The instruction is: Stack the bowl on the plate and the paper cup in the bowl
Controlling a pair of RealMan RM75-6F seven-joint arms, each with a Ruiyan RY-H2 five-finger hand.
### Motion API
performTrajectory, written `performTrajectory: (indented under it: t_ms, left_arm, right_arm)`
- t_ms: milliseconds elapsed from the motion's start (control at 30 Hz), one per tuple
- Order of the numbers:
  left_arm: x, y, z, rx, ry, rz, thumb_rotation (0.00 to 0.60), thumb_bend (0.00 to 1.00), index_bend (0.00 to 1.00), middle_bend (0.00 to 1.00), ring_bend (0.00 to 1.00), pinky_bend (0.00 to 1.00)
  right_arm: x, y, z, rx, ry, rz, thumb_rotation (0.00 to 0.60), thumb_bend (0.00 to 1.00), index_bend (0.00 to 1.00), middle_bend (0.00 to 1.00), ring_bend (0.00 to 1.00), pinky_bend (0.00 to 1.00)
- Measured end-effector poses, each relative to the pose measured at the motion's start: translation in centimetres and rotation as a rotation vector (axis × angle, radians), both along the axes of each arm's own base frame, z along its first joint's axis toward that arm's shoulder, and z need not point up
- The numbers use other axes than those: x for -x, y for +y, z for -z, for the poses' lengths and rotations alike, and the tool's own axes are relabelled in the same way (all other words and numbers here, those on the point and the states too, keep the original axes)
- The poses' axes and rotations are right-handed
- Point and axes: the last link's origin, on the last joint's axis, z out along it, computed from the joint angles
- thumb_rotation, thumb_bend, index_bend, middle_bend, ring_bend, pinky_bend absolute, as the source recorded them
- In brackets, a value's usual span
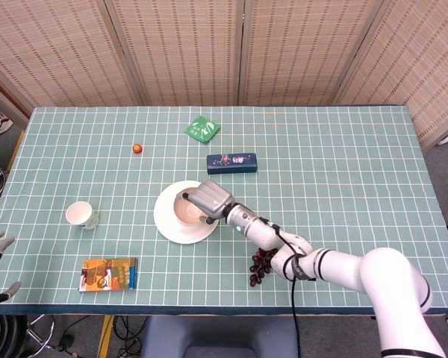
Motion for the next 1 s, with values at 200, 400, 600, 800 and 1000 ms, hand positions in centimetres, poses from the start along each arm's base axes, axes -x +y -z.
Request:
performTrajectory:
  t_ms: [200,400,600,800,1000]
  left_arm:
    - [-0.2,0.6,0.1,0.011,0.000,0.017,0.600,0.00,0.19,0.16,0.18,0.13]
    - [-0.5,2.1,0.3,0.031,-0.005,0.053,0.600,0.00,0.19,0.16,0.18,0.13]
    - [-1.1,4.3,0.6,0.052,-0.018,0.099,0.600,0.00,0.18,0.16,0.18,0.13]
    - [-1.7,6.6,1.6,0.110,-0.054,0.130,0.600,0.00,0.16,0.15,0.18,0.13]
    - [-2.5,8.9,2.6,0.179,-0.082,0.140,0.600,0.00,0.09,0.12,0.18,0.13]
  right_arm:
    - [1.1,0.5,-3.7,0.070,-0.056,-0.017,0.600,0.25,0.17,0.62,0.65,0.96]
    - [4.3,1.7,-9.3,0.178,-0.070,-0.003,0.600,0.26,0.17,0.55,0.56,0.84]
    - [10.0,4.2,-14.9,0.328,-0.028,0.069,0.600,0.26,0.17,0.51,0.51,0.80]
    - [15.8,7.7,-18.1,0.457,-0.016,0.192,0.600,0.26,0.17,0.49,0.47,0.76]
    - [21.0,11.6,-21.4,0.605,0.007,0.284,0.600,0.26,0.17,0.44,0.42,0.70]
